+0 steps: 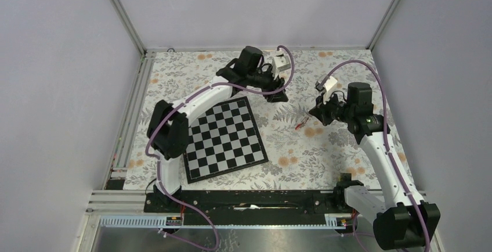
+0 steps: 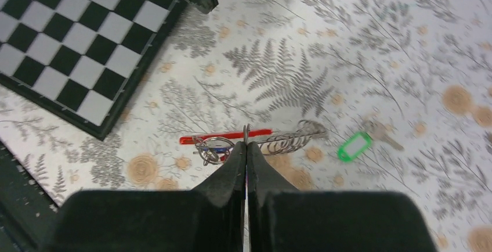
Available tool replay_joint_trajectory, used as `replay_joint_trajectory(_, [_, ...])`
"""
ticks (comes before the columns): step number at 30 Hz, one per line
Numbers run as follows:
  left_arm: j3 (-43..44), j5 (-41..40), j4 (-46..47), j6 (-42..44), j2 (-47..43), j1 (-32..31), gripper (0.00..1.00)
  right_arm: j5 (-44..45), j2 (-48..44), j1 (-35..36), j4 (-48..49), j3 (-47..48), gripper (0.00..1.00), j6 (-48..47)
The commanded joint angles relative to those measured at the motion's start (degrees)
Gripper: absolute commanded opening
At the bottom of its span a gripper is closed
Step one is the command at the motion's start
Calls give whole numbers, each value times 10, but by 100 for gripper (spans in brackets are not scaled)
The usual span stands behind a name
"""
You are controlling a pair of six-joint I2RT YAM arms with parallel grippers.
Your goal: Put the keys on the keyring
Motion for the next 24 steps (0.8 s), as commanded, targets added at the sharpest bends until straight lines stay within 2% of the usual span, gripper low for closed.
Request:
replay_joint_trajectory(1, [73, -74, 3, -72, 66, 2, 52, 78, -22, -22, -13, 16, 0, 7])
replay_joint_trajectory(7, [155, -101, 34, -183, 162, 2, 52, 130, -55, -50, -30, -1, 0, 8])
replay_joint_trajectory(10, [187, -104, 66, -237, 198, 2, 51, 129, -69, -69, -36, -6, 0, 5])
replay_joint_trajectory(15, [193, -104, 135, -334, 239, -8, 51, 119, -79, -80, -28, -24, 0, 3])
replay_joint_trajectory(20, [192, -111, 188, -393, 267, -23, 51, 109, -86, -87, -19, -34, 0, 8])
replay_joint_trajectory(24, [194, -88, 225, -431, 285, -24, 50, 58, -86, -87, -53, -30, 0, -17])
